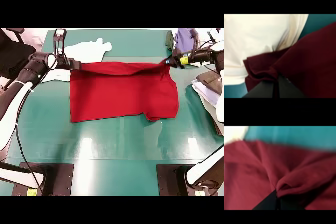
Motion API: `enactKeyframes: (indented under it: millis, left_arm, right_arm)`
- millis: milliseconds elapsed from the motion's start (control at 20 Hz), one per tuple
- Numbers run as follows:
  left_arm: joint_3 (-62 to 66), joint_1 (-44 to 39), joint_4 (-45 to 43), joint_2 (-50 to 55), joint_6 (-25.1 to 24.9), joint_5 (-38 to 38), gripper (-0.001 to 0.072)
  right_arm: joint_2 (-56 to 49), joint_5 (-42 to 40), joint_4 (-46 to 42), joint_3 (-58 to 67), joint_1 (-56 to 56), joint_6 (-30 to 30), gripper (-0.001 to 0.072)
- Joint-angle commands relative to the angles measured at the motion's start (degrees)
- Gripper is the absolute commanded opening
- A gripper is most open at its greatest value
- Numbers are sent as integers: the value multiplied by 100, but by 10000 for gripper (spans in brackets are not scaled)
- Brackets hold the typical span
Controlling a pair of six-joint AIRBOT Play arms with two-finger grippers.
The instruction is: Fold the shirts.
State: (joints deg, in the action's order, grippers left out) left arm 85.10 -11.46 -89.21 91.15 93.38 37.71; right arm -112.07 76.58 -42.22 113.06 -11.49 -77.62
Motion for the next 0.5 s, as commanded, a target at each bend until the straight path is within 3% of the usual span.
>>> enactKeyframes:
  millis: [0, 100, 150, 200, 250, 350, 450]
  left_arm:
    - [-306, 20, 249, 109, -254, 748, 21]
    - [-586, 22, 262, 111, -256, 813, 23]
    - [-640, 22, 286, 111, -264, 861, 54]
    - [-623, 22, 297, 103, -286, 1051, 474]
    - [-546, 22, 278, 79, -286, 1447, 706]
    - [-492, 68, 116, -81, -382, 2157, 670]
    - [-557, 326, 116, -352, -284, 2472, 669]
  right_arm:
    - [-188, 533, -748, -192, 22, -306, 21]
    - [-188, 247, -728, -566, 4, -337, 22]
    - [-186, 192, -660, -682, -28, -337, 108]
    - [-186, 238, -448, -745, -109, -337, 455]
    - [-173, 470, -225, -750, -223, -328, 604]
    - [-13, 1040, -243, -763, -533, -295, 602]
    - [461, 997, -291, -1176, -881, -245, 602]
